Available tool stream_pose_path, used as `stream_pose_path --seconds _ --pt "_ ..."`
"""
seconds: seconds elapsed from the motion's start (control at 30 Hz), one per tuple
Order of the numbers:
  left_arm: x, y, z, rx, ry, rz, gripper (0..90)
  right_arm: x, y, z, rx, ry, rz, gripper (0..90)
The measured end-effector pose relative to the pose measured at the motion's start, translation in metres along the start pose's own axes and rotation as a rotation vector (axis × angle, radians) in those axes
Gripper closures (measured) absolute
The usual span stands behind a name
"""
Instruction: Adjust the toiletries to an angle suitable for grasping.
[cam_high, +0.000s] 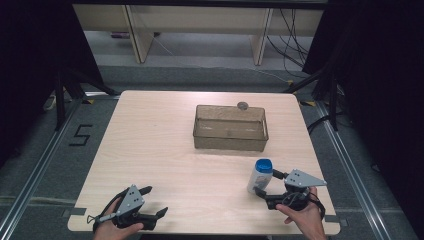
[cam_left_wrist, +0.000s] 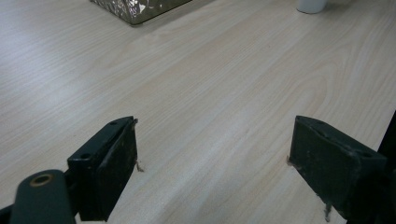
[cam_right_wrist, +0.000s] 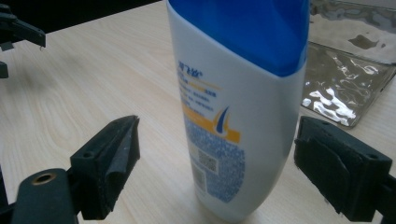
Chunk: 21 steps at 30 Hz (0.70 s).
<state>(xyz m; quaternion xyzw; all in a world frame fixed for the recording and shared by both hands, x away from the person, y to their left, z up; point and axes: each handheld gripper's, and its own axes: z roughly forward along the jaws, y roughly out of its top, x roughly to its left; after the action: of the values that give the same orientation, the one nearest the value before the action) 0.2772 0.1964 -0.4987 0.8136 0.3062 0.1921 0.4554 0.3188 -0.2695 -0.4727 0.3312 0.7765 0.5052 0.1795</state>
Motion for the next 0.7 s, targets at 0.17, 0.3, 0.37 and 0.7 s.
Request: stream_pose_path --seconds 0.17,0.3,0.37,0.7 --pt "0.0 0.0 0.001 -0.003 -0.005 -0.004 14.6 -0.003 0.003 0.006 0.001 0.003 -0.014 15.4" --pt "0.0 0.0 0.002 -0.002 -0.007 -0.001 14.6 -0.003 0.004 0.009 0.008 0.007 -0.007 15.4" --pt "0.0 0.0 0.002 0.001 -0.003 -0.006 14.7 -0.004 0.005 0.011 0.01 0.012 0.006 15.6" --pt "0.0 0.0 0.003 0.004 -0.016 -0.014 14.7 -0.009 0.004 0.018 0.025 0.029 -0.041 23.1"
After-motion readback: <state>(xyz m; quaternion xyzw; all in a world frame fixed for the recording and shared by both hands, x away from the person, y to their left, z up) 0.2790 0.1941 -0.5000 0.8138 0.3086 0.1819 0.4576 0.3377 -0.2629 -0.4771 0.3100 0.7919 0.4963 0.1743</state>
